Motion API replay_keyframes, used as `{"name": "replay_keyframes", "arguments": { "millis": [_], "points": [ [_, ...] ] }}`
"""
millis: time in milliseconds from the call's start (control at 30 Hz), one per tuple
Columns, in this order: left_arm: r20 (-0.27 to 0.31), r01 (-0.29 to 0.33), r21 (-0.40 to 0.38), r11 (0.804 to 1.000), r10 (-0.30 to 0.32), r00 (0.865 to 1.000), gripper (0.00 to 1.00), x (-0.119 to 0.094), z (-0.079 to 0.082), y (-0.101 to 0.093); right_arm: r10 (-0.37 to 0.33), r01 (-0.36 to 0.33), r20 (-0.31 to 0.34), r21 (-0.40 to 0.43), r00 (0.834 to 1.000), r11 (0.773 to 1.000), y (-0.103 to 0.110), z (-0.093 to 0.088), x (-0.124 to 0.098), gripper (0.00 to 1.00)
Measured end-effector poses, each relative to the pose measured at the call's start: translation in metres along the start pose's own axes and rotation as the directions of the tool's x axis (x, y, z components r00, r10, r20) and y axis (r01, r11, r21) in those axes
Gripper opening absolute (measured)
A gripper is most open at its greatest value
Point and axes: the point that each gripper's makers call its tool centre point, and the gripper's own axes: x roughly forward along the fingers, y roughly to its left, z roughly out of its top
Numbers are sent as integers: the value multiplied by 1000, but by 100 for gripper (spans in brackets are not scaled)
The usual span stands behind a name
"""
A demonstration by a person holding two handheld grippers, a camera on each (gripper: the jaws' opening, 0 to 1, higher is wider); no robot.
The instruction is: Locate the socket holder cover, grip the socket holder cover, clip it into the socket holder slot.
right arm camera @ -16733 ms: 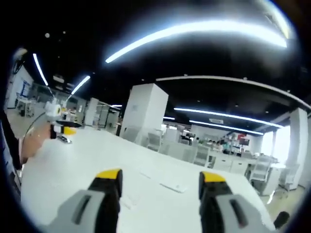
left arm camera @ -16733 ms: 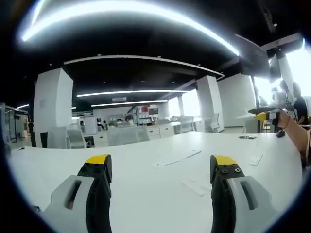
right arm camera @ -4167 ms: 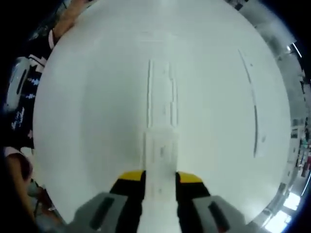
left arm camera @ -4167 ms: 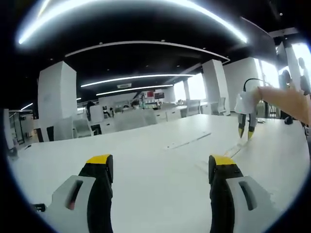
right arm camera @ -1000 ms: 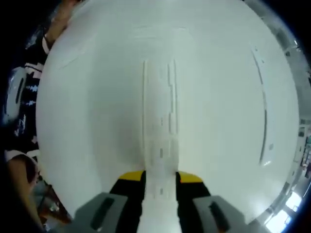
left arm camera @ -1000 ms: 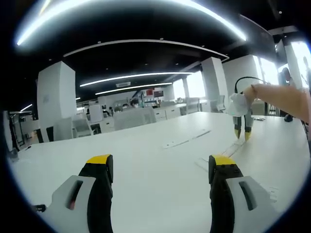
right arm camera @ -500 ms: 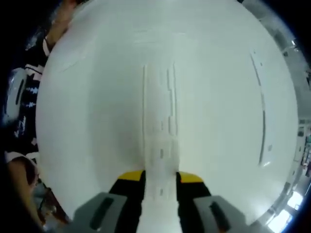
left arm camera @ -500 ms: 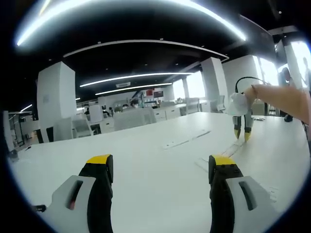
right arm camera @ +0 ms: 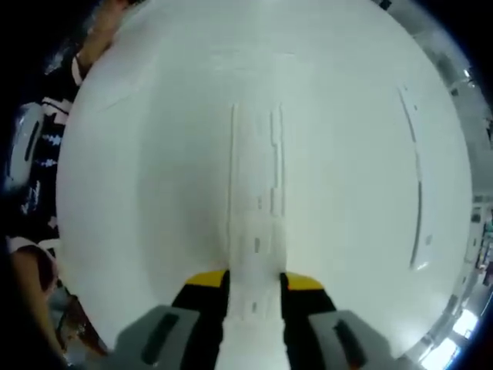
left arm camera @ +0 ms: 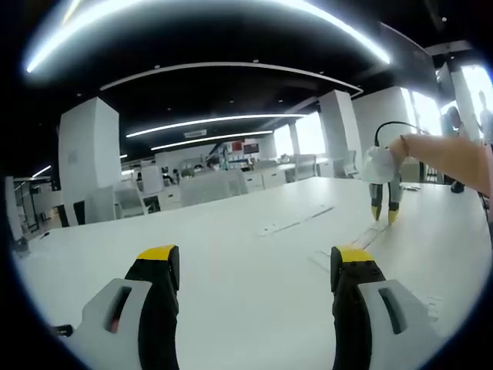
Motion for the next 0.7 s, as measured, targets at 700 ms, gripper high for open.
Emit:
{"name": "replay_keyframes", "arguments": {
  "millis": [700],
  "points": [
    [0,-1,-6,1000,1,1000,79,3,0,2,-121,115,109,59,987,992,-6,-10,-35,34]
  ]
}}
